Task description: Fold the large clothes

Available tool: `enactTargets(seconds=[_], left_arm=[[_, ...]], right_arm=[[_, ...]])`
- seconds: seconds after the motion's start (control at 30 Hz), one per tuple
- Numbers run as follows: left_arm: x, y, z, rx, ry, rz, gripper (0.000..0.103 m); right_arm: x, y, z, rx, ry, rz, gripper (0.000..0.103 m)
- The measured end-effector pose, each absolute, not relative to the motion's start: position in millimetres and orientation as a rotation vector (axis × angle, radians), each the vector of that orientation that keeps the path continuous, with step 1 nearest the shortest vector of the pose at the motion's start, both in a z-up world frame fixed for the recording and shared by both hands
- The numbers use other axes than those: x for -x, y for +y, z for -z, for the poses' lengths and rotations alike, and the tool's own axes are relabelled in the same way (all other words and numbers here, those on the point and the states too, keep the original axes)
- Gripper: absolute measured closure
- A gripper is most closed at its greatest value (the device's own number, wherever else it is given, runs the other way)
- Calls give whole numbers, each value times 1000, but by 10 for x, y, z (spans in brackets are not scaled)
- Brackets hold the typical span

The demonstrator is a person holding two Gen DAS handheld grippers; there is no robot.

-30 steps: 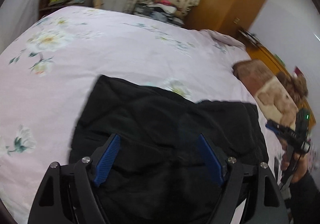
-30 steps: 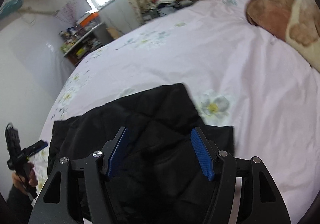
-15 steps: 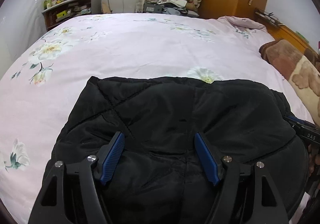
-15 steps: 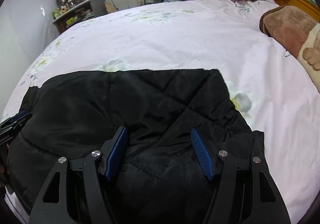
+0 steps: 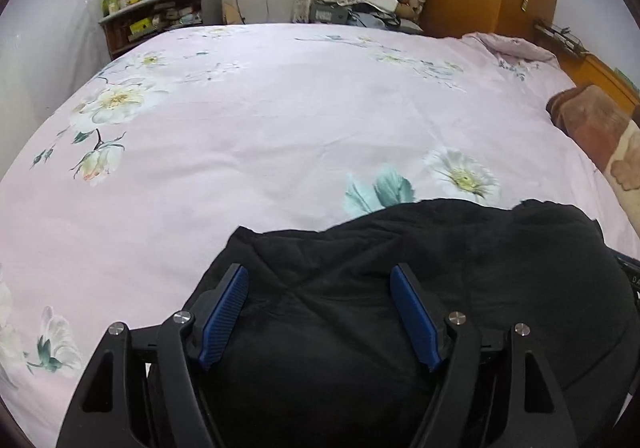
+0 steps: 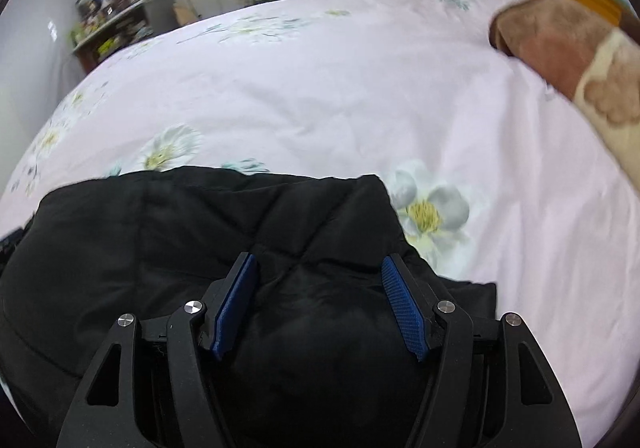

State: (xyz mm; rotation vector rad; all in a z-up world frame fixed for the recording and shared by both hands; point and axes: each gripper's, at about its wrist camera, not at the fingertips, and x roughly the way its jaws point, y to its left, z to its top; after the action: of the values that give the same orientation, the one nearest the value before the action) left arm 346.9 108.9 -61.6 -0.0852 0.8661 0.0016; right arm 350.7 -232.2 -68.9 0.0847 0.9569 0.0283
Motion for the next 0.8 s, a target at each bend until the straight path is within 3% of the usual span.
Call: enactTargets(seconds=[0.57, 0.8], left_arm=[[-3456, 1071, 884, 93, 801, -54, 24], [-3525, 1031, 761, 67, 861, -66, 25]], right_arm=[[-3507, -2337, 961, -89, 897, -3, 38], [-3550, -2314, 898, -71, 934, 12, 38]])
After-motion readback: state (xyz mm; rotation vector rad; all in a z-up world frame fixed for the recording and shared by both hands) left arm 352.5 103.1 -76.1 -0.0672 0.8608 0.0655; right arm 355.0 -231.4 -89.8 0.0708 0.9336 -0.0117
